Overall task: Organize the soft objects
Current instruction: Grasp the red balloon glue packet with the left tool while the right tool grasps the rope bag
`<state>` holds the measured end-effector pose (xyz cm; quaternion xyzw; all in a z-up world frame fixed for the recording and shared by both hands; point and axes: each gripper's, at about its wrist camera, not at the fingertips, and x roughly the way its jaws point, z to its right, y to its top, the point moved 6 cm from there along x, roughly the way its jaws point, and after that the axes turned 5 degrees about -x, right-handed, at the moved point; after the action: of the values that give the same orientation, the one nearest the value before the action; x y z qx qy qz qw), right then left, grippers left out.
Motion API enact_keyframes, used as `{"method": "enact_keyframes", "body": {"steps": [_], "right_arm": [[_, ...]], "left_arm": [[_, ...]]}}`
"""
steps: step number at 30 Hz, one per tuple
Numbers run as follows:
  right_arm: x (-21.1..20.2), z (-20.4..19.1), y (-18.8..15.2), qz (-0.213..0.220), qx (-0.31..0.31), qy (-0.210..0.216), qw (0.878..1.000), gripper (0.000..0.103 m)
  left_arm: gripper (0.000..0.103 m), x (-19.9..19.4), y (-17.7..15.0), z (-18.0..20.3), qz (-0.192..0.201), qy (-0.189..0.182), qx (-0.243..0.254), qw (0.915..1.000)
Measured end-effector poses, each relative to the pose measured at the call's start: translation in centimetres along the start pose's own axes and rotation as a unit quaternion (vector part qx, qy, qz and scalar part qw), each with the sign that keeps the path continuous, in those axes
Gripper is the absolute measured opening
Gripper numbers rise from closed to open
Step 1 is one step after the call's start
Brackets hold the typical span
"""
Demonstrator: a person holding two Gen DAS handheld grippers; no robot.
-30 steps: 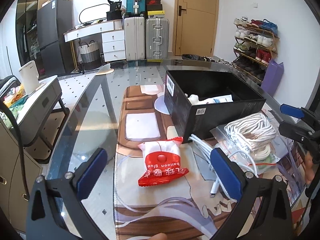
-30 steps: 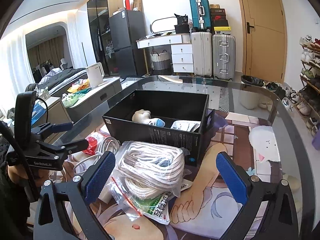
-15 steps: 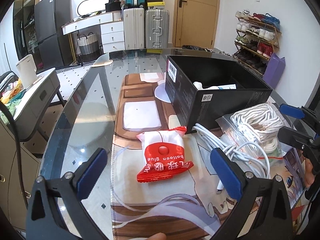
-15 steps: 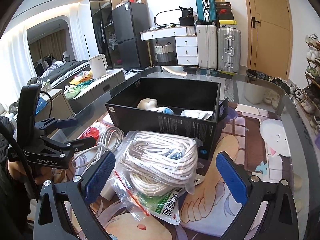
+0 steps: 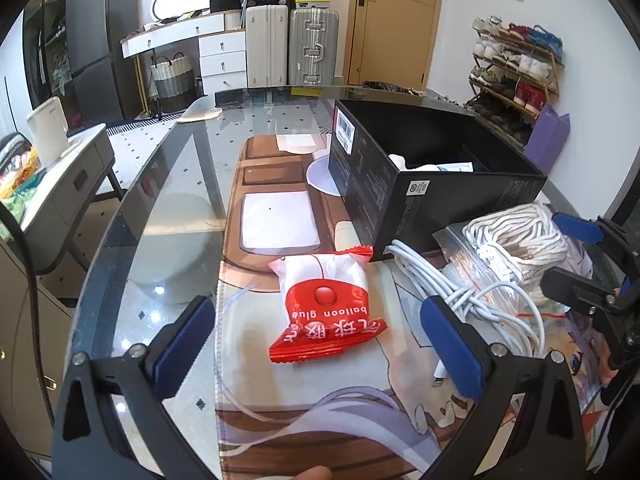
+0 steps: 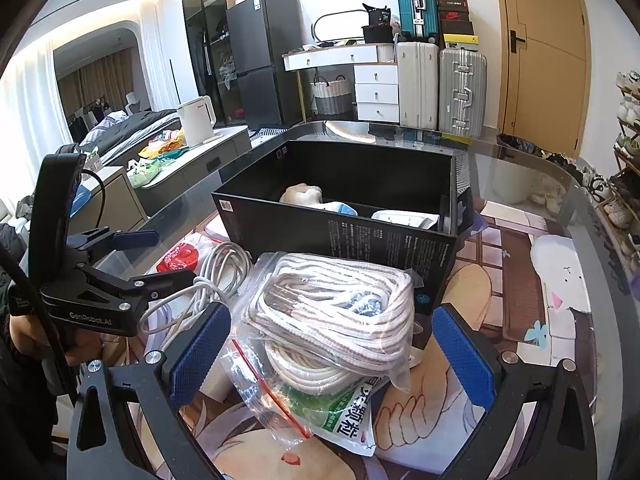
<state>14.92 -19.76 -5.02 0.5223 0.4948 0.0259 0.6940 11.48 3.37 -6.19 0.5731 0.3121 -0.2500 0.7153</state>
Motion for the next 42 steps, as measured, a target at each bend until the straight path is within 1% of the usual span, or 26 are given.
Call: {"method": "enact_keyframes", "body": {"steps": [7,12,17,27,33,36,42], "right_arm": [[1.0,-0.1,0.4,-0.015,-0.003,-0.01,1.0,0.102],[1.4,-0.2,0.6,-0.019,-0.002,-0.011,1.0,0.102],[2.2,-0.3,0.5,-0.033,0.003,-0.014,0.999,0.102],[3.3,-0.6,0.8,-0.044,0.002,-0.013,0.999,0.102],[3.5,-0.5,0.6,-0.048,0.007,-0.009,0.999,0.102],[3.7,-0.2,0.6,-0.05,0.009,-0.007,0.999,0.102],[3.7,0.1,0.4,-0.049,0.011,-0.007,0.999,0.102]], "left_arm": [[0.103,0.0,0.0,-1.1,-0.006,-0.008,-0.032,0.9994],[0.103,0.3,0.1,-1.3,-0.012,-0.003,-0.036,0.9993],[0.103,0.6,0.0,-1.6,-0.02,0.001,-0.041,0.999],[0.103,1.6,-0.1,-2.3,-0.048,0.009,-0.06,0.997],[0.102,2.2,-0.2,-2.3,-0.063,0.02,-0.06,0.996],[0.102,2.2,-0.2,-2.2,-0.064,0.022,-0.059,0.996],[0.095,2.3,-0.2,-1.6,-0.063,0.031,-0.039,0.9968]]}}
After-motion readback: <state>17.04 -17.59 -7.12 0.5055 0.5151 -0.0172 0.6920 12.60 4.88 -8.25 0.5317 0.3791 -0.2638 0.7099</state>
